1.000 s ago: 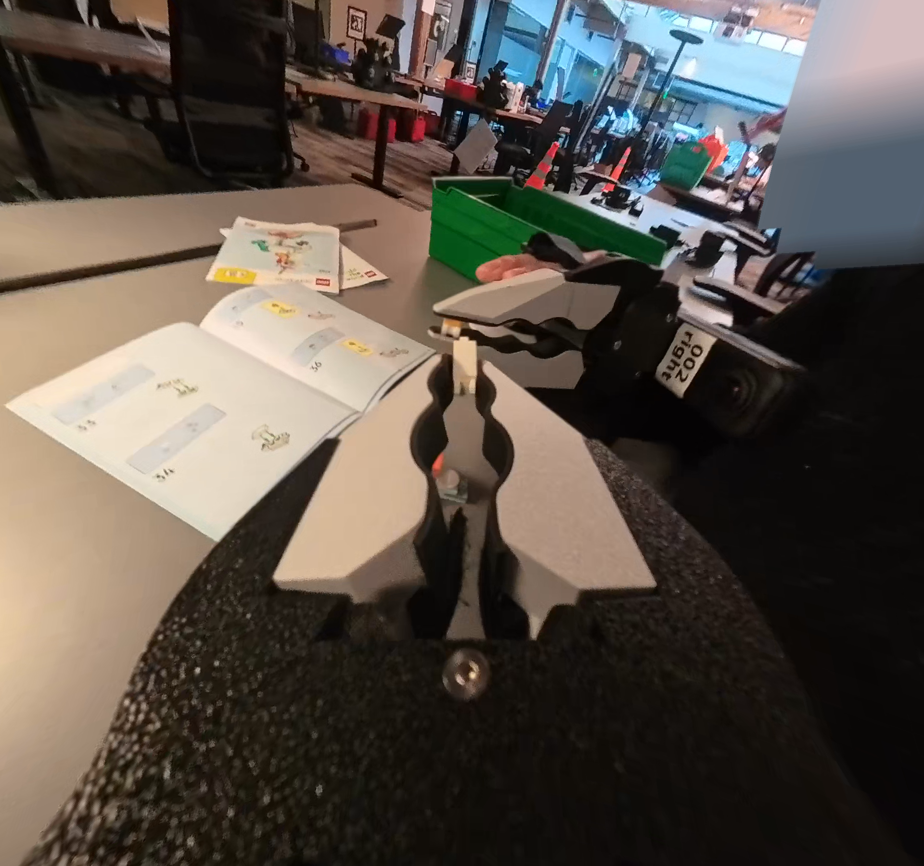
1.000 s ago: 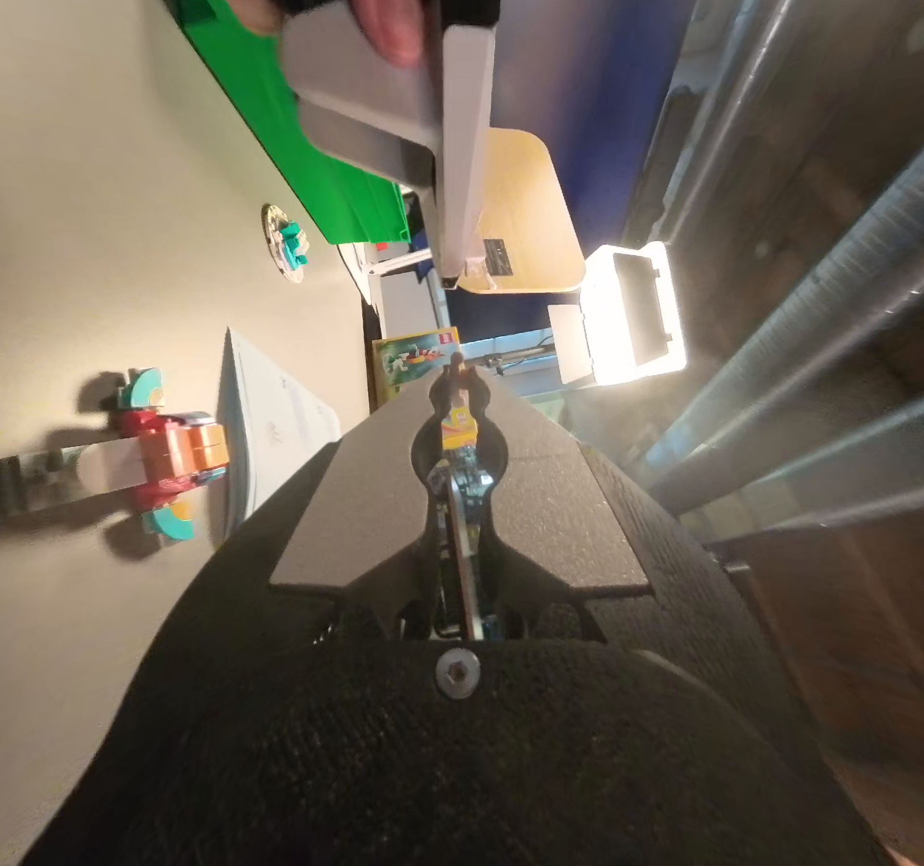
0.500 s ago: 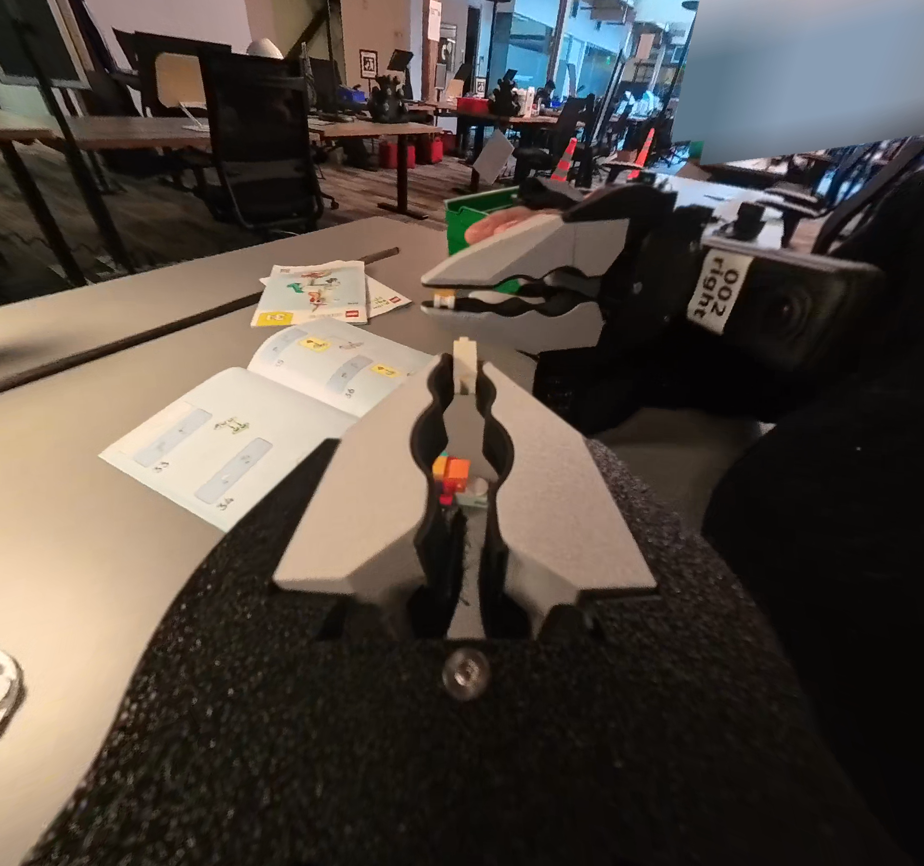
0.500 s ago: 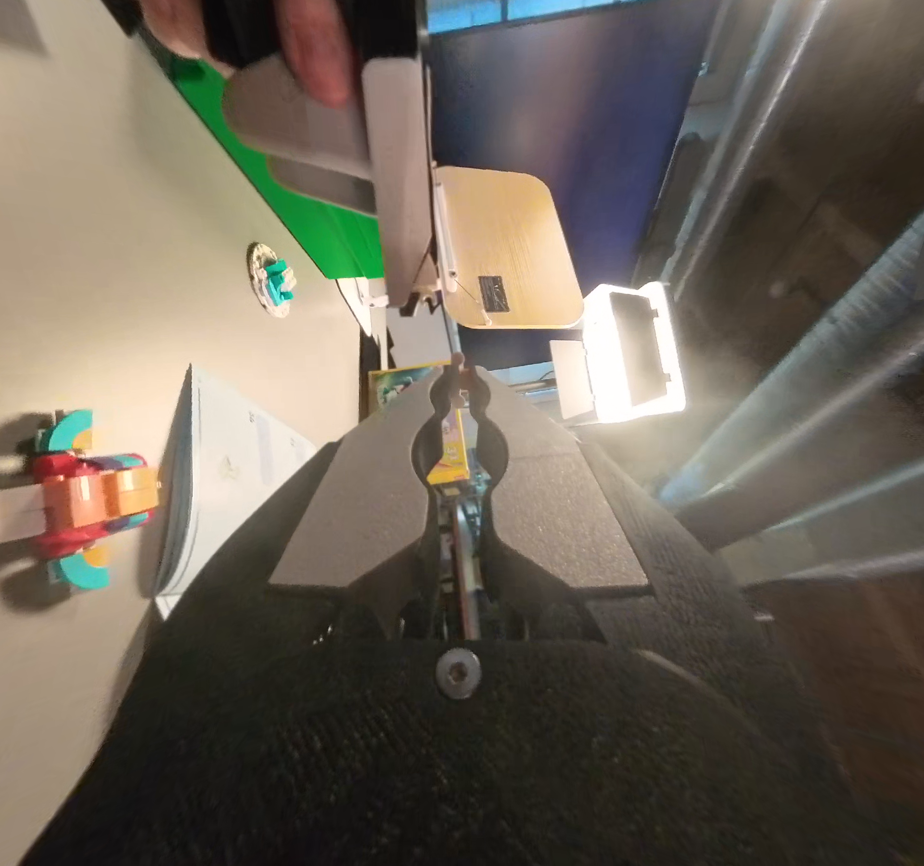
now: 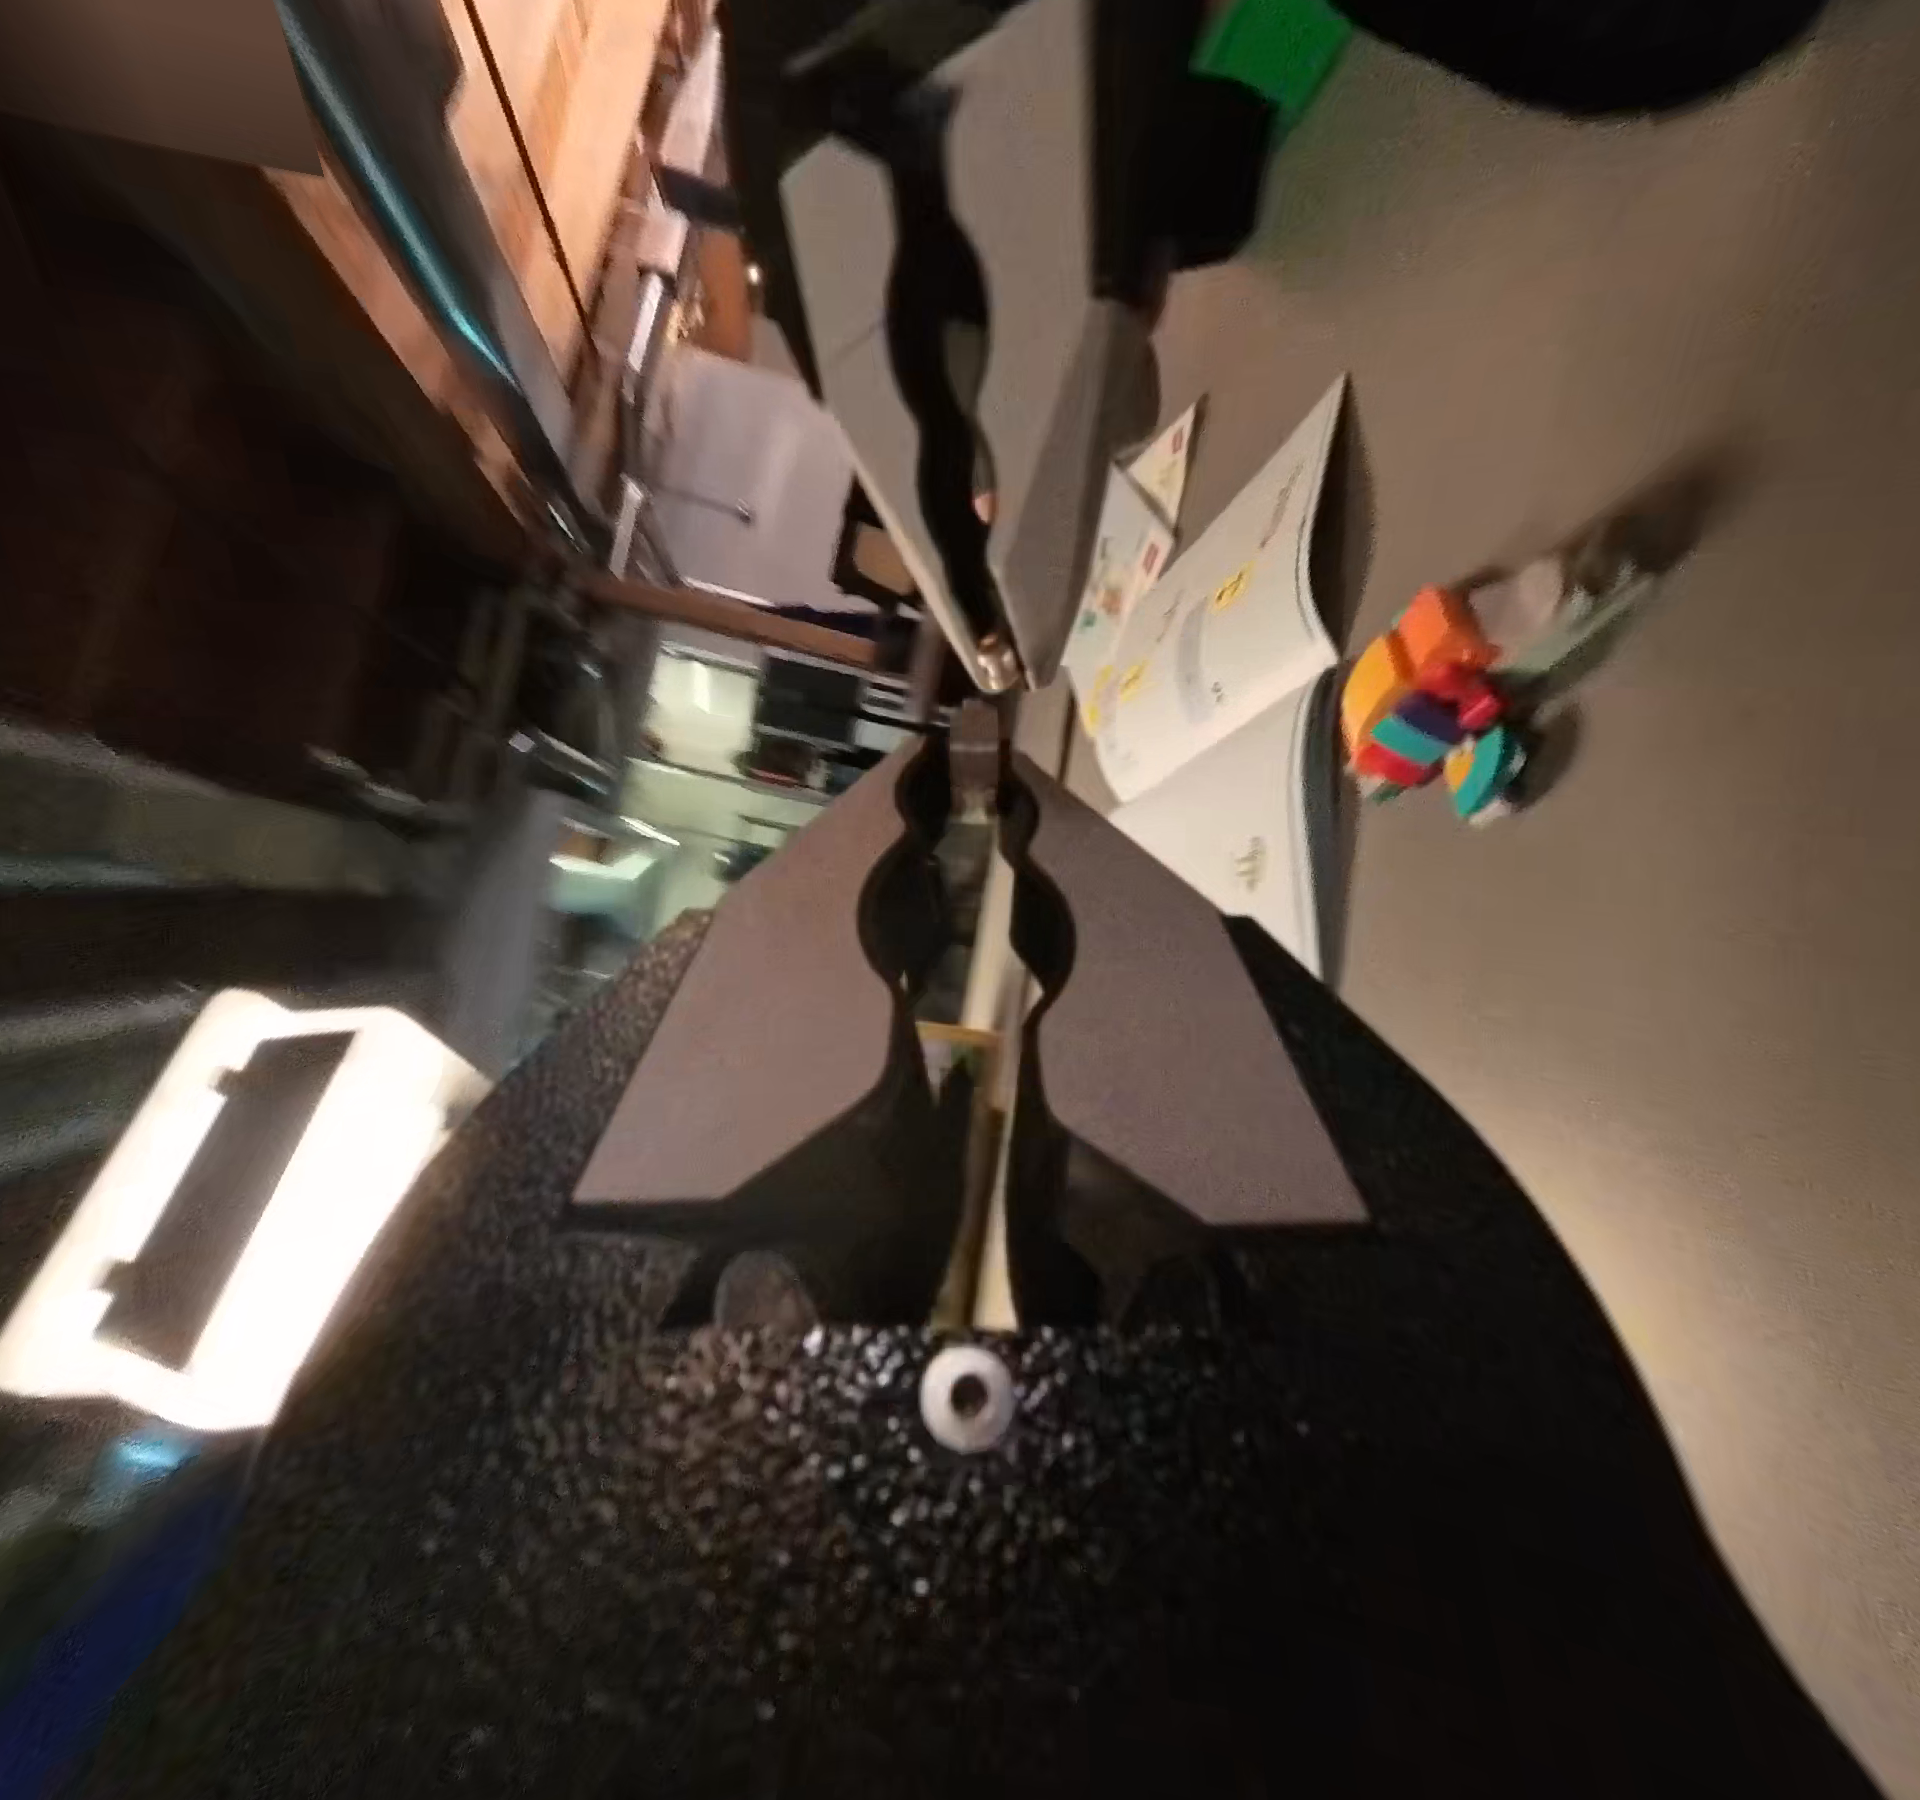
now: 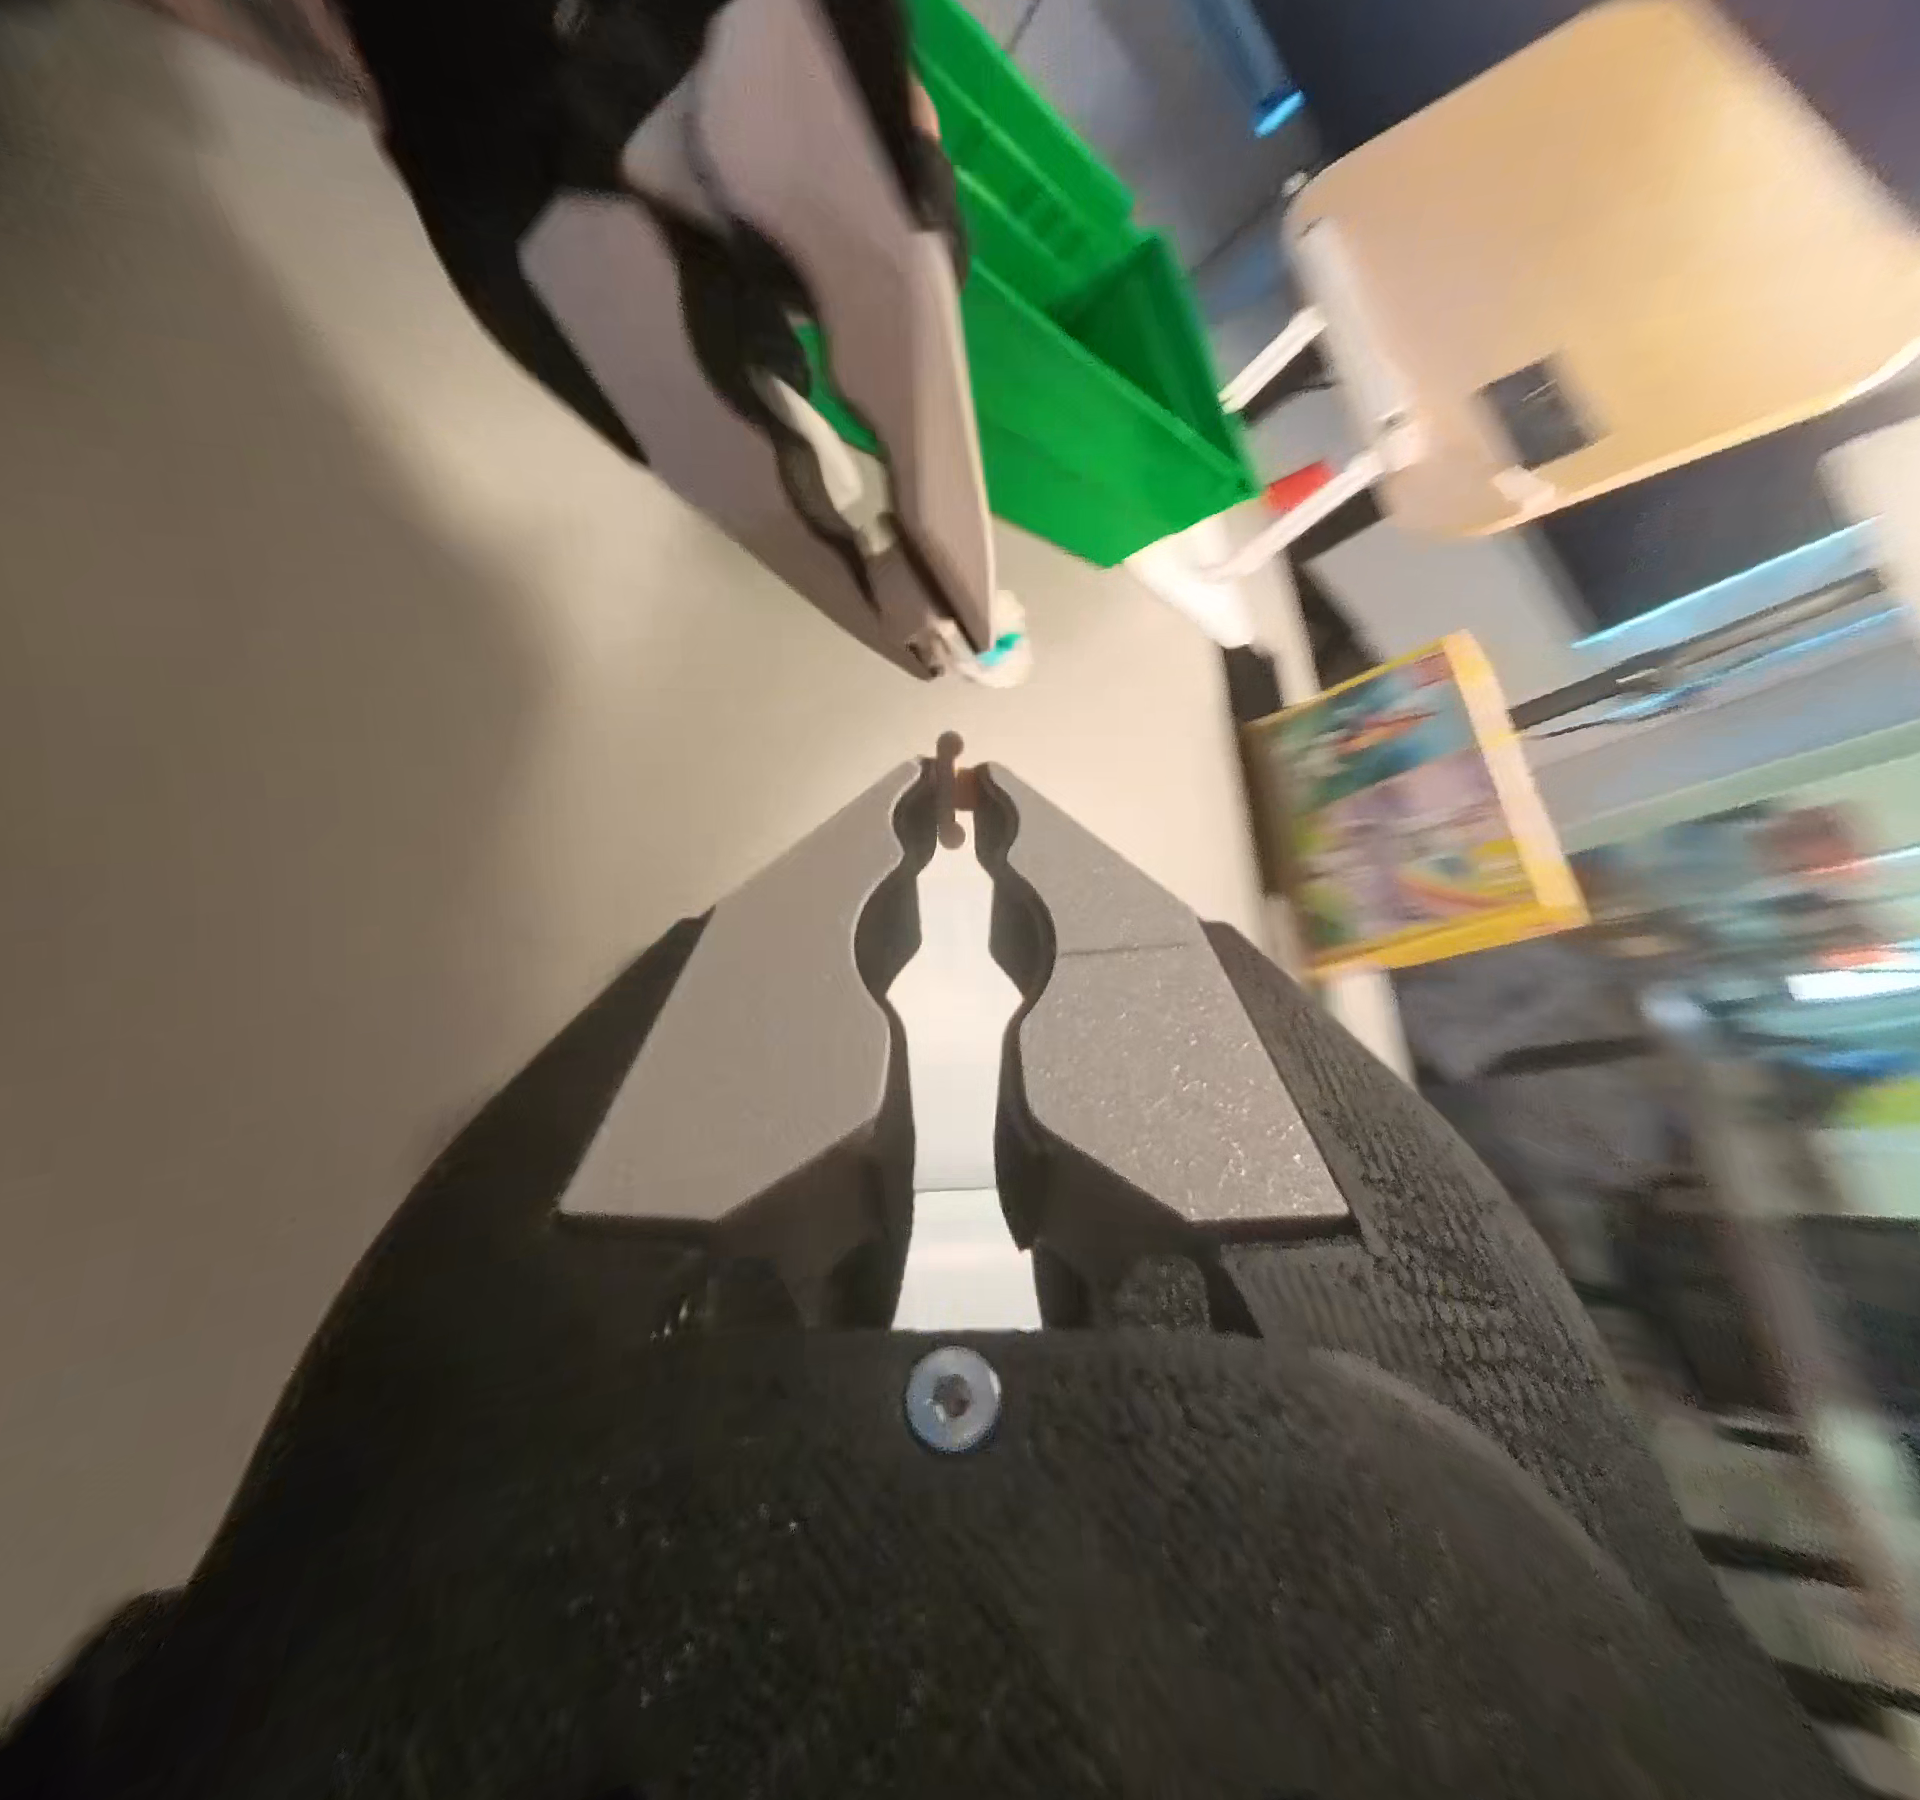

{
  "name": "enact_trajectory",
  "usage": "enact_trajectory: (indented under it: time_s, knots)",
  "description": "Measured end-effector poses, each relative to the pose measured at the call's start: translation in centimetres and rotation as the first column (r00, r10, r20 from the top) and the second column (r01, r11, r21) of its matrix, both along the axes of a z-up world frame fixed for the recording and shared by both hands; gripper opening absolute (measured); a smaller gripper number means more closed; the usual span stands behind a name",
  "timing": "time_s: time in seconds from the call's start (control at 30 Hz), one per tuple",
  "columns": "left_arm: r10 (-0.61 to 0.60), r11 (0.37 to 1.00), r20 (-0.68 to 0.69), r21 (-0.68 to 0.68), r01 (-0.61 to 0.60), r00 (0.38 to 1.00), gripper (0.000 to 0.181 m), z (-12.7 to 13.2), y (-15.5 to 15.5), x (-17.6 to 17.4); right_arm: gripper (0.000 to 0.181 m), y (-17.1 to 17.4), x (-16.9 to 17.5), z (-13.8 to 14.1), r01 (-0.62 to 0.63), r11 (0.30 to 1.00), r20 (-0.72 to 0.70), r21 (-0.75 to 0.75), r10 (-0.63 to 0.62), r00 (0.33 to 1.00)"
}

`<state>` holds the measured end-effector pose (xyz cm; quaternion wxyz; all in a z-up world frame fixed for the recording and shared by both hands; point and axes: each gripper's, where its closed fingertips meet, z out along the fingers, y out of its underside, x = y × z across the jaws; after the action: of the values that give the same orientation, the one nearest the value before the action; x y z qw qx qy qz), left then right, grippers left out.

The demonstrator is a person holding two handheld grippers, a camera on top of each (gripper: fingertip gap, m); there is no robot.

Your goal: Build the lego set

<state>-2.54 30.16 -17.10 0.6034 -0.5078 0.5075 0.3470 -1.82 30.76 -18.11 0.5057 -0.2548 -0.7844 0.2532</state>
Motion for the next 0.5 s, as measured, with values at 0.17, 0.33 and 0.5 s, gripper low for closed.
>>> enact_trajectory:
  time_s: [0.17, 0.33, 0.5]
  knots:
    - [-0.005, 0.997, -0.21, 0.078, 0.022, 0.978, 0.006, -0.9, 0.3, -0.2, 0.004, -0.3, -0.1, -1.0, -0.017, 0.999, 0.089, -0.051, 0.021, 0.996]
    - [-0.01, 0.99, -0.35, 0.126, 0.057, 0.937, 0.006, -0.7, 0.3, 0.0, 0.004, -0.5, -0.4, -1.6, -0.027, 1.0, 0.144, 0.005, 0.026, 0.989]
    - [-0.047, 0.989, -0.433, 0.109, 0.104, 0.9, 0.006, -1.0, 0.1, 0.2, 0.004, -0.9, -0.5, -1.1, -0.067, 0.998, 0.171, 0.018, 0.063, 0.983]
